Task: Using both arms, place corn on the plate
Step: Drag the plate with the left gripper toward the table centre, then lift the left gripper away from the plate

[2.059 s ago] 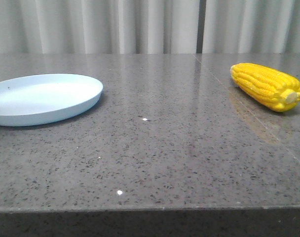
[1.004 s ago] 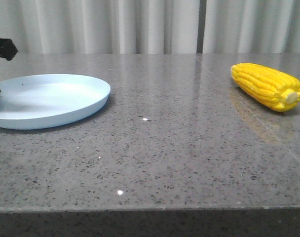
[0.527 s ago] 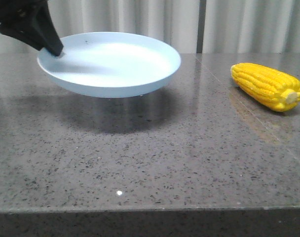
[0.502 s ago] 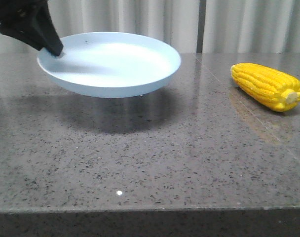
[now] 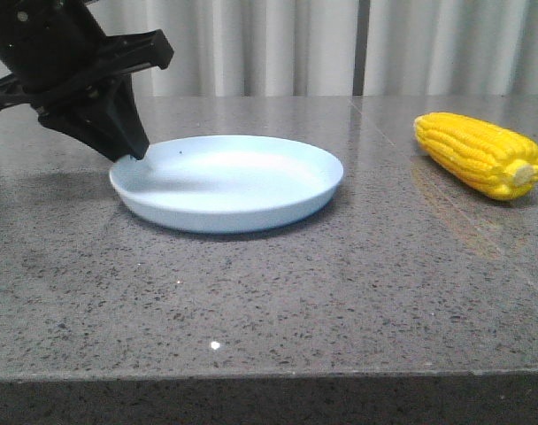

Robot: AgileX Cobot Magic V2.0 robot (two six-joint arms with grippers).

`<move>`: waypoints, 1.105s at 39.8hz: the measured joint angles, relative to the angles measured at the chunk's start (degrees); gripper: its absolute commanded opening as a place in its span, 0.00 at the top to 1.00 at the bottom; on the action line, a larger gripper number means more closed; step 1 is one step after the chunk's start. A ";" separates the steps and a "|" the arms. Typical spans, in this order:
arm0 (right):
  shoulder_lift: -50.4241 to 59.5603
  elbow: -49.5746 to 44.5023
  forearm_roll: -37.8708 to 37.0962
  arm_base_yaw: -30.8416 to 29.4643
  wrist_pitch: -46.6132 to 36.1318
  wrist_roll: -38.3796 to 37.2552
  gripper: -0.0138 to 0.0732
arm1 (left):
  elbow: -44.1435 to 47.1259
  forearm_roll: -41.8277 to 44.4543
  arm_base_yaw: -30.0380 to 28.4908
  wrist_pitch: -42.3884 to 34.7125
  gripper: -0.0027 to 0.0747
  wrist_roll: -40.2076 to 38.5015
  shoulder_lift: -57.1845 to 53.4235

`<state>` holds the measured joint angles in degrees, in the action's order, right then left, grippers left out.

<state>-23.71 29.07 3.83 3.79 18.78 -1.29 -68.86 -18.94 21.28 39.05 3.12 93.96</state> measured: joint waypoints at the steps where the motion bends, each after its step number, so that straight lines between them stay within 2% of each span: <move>1: 0.00 0.00 0.00 0.00 0.00 0.00 0.16 | 0.00 0.00 0.00 0.00 0.42 0.00 0.00; 3: 0.00 0.00 0.00 0.00 0.00 0.00 0.16 | -0.12 0.18 0.00 0.00 0.39 0.00 0.00; 6: 0.00 0.00 0.00 0.00 0.00 0.00 0.16 | -0.21 1.05 -0.11 0.00 0.43 0.00 -1.03; 8: 0.00 0.00 0.00 0.00 0.00 0.00 0.16 | -0.21 1.92 -0.57 0.28 0.50 0.00 -2.54; 16: 0.00 0.00 0.00 0.00 0.00 0.00 0.16 | -0.34 8.34 -3.86 3.75 0.96 -0.68 -12.03; 17: 0.00 0.00 0.00 0.00 0.00 0.00 0.16 | -0.19 9.53 -4.54 4.38 0.99 -1.01 -13.03; 30: 0.00 0.00 0.00 0.00 0.00 0.00 0.16 | 11.66 17.80 -13.57 5.50 0.99 -3.55 -30.44; 44: 0.00 0.00 0.00 0.00 0.00 0.00 0.16 | 33.18 18.94 -14.86 -8.50 0.99 -3.12 -59.23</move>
<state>-23.71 29.07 3.83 3.79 18.78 -1.29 -35.68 0.00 6.42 30.55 0.00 34.72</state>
